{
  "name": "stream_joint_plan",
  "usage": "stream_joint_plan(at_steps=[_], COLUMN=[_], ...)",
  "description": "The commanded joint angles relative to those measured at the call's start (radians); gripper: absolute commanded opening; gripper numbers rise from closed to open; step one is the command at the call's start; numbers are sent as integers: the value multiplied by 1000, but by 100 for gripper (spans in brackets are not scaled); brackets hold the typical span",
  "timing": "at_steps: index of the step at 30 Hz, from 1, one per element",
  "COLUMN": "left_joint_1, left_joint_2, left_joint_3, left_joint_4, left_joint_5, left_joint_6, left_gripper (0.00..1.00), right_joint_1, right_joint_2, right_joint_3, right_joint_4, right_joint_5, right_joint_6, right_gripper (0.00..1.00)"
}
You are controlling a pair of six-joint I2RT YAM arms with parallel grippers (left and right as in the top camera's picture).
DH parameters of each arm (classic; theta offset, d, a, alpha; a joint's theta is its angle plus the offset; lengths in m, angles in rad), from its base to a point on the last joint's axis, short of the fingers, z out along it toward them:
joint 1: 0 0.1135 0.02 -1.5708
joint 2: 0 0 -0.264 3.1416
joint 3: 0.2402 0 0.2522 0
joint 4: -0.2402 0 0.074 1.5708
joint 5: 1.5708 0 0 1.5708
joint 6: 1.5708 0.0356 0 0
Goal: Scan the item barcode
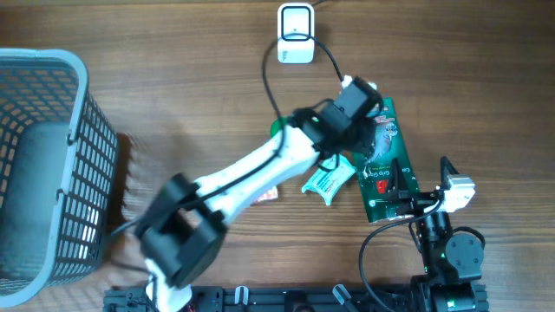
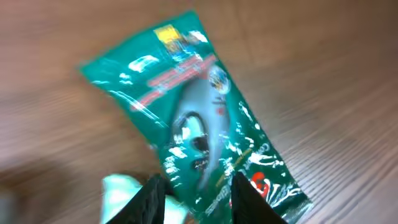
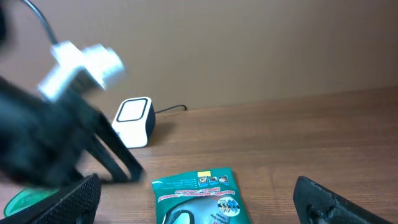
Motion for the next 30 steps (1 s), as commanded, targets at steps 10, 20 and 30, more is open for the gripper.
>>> stream_joint_plan(at_steps=[10,20,30], left_joint_1=[562,1699,1735], left_joint_2=[-814,-598,-116], left_joint_3=[8,8,8], left_joint_4=[-271,-707,-1040], left_joint_5=[-549,137,284], left_joint_6=[-26,-392,-302], left_gripper=[100,100,4], right_joint_1=[0,0,0], right_joint_2=[-3,-3,-3], right_joint_3=[-1,-1,-1], right_joint_4=[2,2,2], right_joint_5=[-4,-4,-4], right_joint_6=[3,3,3], right_gripper=[100,100,100])
